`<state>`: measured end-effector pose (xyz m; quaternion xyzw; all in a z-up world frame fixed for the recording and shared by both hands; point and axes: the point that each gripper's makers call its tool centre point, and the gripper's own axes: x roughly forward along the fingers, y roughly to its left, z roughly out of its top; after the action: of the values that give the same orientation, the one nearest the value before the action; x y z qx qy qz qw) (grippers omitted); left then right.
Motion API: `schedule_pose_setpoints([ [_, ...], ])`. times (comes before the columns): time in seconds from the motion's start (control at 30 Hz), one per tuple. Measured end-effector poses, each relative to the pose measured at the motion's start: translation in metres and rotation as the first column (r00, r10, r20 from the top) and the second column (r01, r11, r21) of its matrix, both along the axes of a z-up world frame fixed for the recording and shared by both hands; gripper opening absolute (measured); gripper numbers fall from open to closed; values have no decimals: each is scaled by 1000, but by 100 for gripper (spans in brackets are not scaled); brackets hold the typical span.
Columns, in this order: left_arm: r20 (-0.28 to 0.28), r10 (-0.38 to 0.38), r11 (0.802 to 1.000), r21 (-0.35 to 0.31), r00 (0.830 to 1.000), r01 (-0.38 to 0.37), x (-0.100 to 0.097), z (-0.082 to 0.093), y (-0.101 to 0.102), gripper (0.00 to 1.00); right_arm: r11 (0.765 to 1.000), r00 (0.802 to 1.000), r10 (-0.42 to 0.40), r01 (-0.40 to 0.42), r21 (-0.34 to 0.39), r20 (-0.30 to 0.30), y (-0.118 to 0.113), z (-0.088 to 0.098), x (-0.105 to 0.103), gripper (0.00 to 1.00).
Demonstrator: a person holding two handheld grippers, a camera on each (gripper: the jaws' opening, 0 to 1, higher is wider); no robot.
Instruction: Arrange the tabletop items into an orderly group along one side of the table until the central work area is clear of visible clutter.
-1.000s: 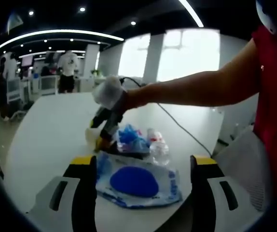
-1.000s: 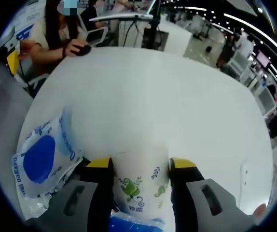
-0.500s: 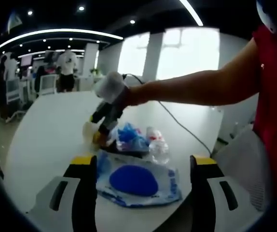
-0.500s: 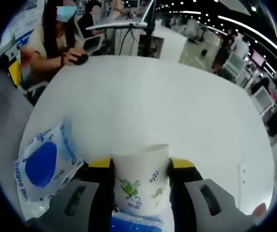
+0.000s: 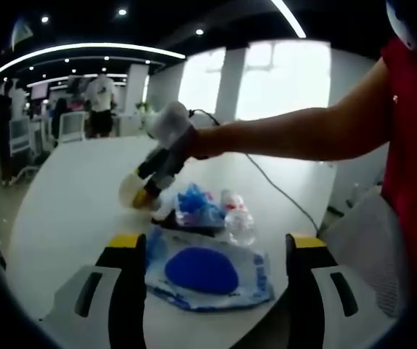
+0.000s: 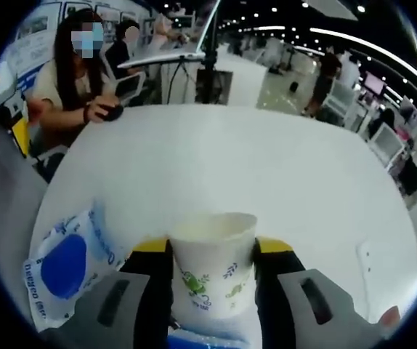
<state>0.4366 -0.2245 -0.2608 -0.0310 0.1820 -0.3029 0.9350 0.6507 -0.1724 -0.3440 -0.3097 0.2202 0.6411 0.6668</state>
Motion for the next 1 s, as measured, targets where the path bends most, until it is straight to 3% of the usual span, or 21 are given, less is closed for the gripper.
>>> schedule_pose_setpoints([
  [0.37, -3, 6, 1000, -1, 1000, -6, 0, 0, 1, 76, 994, 998, -52, 54, 99, -23, 14, 5, 8, 43],
  [0.57, -8, 9, 1000, -1, 1000, -9, 0, -1, 1, 75, 969, 986, -109, 135, 207, -130, 25, 9, 11, 43],
  [0.7, -11, 8, 1000, 1, 1000, -8, 0, -2, 1, 75, 969, 987, -121, 141, 203, -108, 24, 6, 16, 43],
  [0.8, -14, 6, 1000, 4, 1000, -6, 0, -3, 1, 75, 962, 981, -129, 158, 221, -142, 25, 4, 16, 43],
  [1.0, -20, 7, 1000, 4, 1000, -7, 0, -4, 1, 74, 957, 986, -104, 136, 256, -134, 28, 4, 12, 43],
])
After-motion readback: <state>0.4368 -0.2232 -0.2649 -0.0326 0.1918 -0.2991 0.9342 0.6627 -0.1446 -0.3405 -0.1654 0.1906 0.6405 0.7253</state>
